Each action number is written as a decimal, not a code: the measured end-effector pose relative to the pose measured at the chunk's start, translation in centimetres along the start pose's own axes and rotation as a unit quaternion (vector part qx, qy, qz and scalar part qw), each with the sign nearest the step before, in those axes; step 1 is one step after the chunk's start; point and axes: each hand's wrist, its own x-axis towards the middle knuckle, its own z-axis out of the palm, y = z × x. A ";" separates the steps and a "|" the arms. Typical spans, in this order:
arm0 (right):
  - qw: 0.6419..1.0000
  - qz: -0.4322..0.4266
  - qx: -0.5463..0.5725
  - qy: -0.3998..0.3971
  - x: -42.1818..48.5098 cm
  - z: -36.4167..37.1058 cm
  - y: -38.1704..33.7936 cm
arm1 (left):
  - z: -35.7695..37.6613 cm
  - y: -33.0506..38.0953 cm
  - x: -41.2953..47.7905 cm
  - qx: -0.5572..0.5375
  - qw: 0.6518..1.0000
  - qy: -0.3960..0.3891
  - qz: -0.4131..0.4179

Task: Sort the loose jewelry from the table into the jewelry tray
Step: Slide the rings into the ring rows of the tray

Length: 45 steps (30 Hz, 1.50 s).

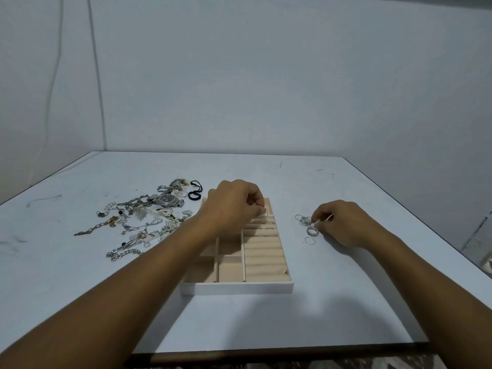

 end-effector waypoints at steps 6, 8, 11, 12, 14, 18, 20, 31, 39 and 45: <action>1.000 0.008 -0.028 -0.011 0.5 0.0 -0.5 | -0.6 -1.0 -0.6 -0.002 1.000 0.008 -0.001; 0.999 0.017 -0.031 -0.016 0.7 0.1 -0.6 | -0.7 -1.3 -0.7 -0.003 1.000 0.007 -0.003; 0.999 0.028 -0.031 -0.022 0.7 0.1 -0.4 | -0.9 -1.8 -0.9 -0.009 1.000 0.004 -0.009; 0.999 0.028 -0.030 -0.020 0.6 0.1 -0.3 | -1.0 -1.9 -1.0 -0.009 1.000 0.004 -0.011; 0.999 0.020 -0.024 -0.010 0.4 0.0 -0.3 | -1.1 -2.2 -1.2 -0.010 1.000 0.003 -0.015; 1.000 0.012 -0.003 0.010 0.0 0.0 -0.2 | -1.1 -2.5 -1.5 -0.020 1.000 0.003 -0.018; 1.000 0.009 0.012 0.018 -0.1 0.0 -0.1 | -1.0 -2.4 -1.6 -0.022 1.000 0.003 -0.015; 0.971 -0.030 0.235 0.002 -2.4 -1.2 -1.8 | -0.7 -2.5 -2.8 -0.033 0.999 0.009 -0.003; 0.963 -0.075 0.259 -0.003 -4.2 -0.6 -5.8 | 0.0 -2.6 -3.9 -0.042 0.999 0.003 0.004; 0.968 -0.097 0.233 -0.005 -4.7 0.1 -7.2 | 0.1 -2.5 -4.2 -0.031 0.999 0.001 0.020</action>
